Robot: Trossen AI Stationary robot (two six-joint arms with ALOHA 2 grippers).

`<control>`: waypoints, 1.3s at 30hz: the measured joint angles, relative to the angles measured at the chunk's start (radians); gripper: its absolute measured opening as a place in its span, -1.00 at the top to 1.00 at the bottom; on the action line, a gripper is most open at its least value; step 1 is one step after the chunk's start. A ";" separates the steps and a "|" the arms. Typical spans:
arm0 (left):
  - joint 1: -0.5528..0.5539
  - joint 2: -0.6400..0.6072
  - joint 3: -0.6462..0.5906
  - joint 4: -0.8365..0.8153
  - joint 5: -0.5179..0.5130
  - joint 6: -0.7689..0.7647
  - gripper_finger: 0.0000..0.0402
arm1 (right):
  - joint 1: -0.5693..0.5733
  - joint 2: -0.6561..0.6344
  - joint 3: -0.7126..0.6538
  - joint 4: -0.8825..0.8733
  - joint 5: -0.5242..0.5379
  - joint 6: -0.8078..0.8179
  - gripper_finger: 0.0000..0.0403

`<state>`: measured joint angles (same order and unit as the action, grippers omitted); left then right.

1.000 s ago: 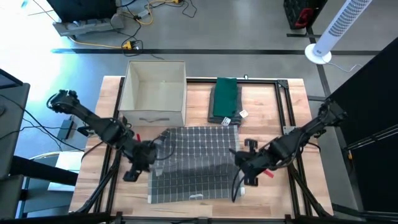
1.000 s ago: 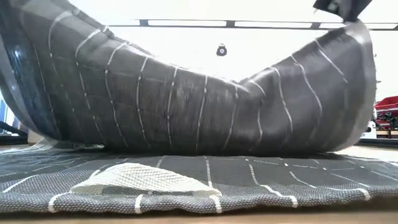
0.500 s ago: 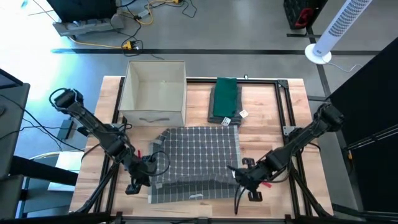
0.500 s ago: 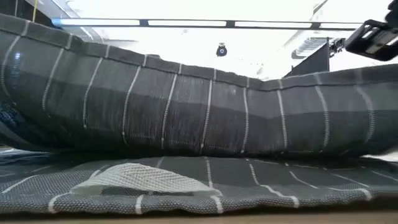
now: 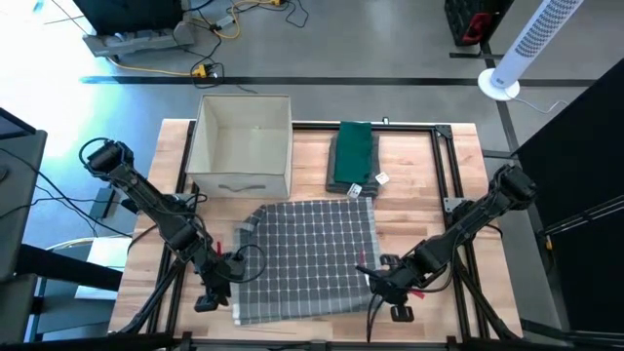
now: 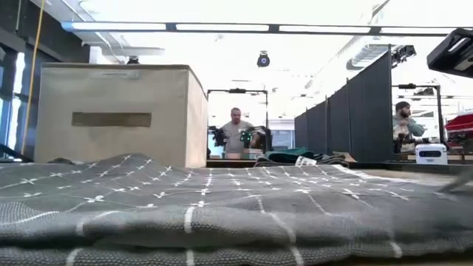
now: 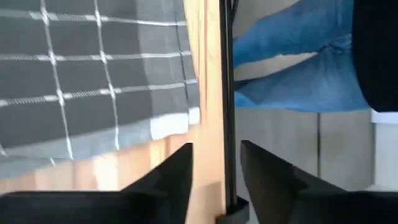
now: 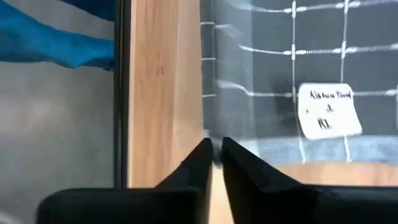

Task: Fold towel
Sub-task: Fold the gray patterned towel

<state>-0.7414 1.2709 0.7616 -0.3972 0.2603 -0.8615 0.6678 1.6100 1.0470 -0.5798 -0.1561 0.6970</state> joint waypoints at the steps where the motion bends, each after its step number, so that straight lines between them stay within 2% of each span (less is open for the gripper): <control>1: 0.000 0.000 0.000 0.000 0.008 -0.003 0.26 | 0.000 0.000 0.000 0.000 -0.012 0.011 0.72; 5: 0.000 -0.013 0.001 0.002 0.046 -0.087 0.12 | 0.000 -0.006 0.001 -0.008 -0.060 0.107 0.44; 7: -0.006 -0.015 0.013 0.004 0.027 -0.135 0.11 | 0.006 -0.013 0.004 0.001 -0.047 0.168 0.35; 9: -0.026 -0.015 0.023 0.008 -0.094 -0.154 0.12 | 0.025 -0.015 0.006 0.028 0.072 0.217 0.30; 12: -0.057 -0.002 0.021 -0.001 -0.347 -0.145 0.16 | 0.052 -0.013 -0.005 0.069 0.324 0.253 0.29; 14: -0.069 0.006 0.004 0.000 -0.490 -0.121 0.19 | 0.046 -0.008 -0.027 0.085 0.455 0.290 0.30; 16: -0.064 0.018 -0.015 0.002 -0.607 -0.121 0.22 | 0.018 -0.007 -0.067 0.124 0.545 0.307 0.32; 18: -0.048 0.033 -0.037 0.019 -0.666 -0.126 0.26 | -0.019 -0.007 -0.112 0.174 0.584 0.306 0.35; 21: -0.022 0.076 -0.091 0.135 -0.649 -0.107 0.32 | -0.087 -0.001 -0.195 0.274 0.609 0.291 0.39; 25: -0.004 0.167 -0.147 0.370 -0.595 -0.114 0.41 | -0.168 0.000 -0.292 0.412 0.626 0.290 0.44; 27: -0.003 0.211 -0.148 0.420 -0.584 -0.125 0.45 | -0.188 0.000 -0.326 0.459 0.623 0.268 0.49; 30: -0.010 0.265 -0.148 0.429 -0.573 -0.159 0.54 | -0.210 0.008 -0.359 0.494 0.611 0.247 0.66; 33: -0.015 0.297 -0.149 0.425 -0.549 -0.201 0.66 | -0.219 0.036 -0.370 0.495 0.585 0.247 0.92; 39: -0.031 0.320 -0.149 0.425 -0.503 -0.228 0.97 | -0.182 0.075 -0.367 0.499 0.572 0.343 0.99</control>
<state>-0.7727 1.5913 0.6125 0.0282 -0.2424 -1.0897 0.4856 1.6852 0.6796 -0.0810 0.4164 1.0403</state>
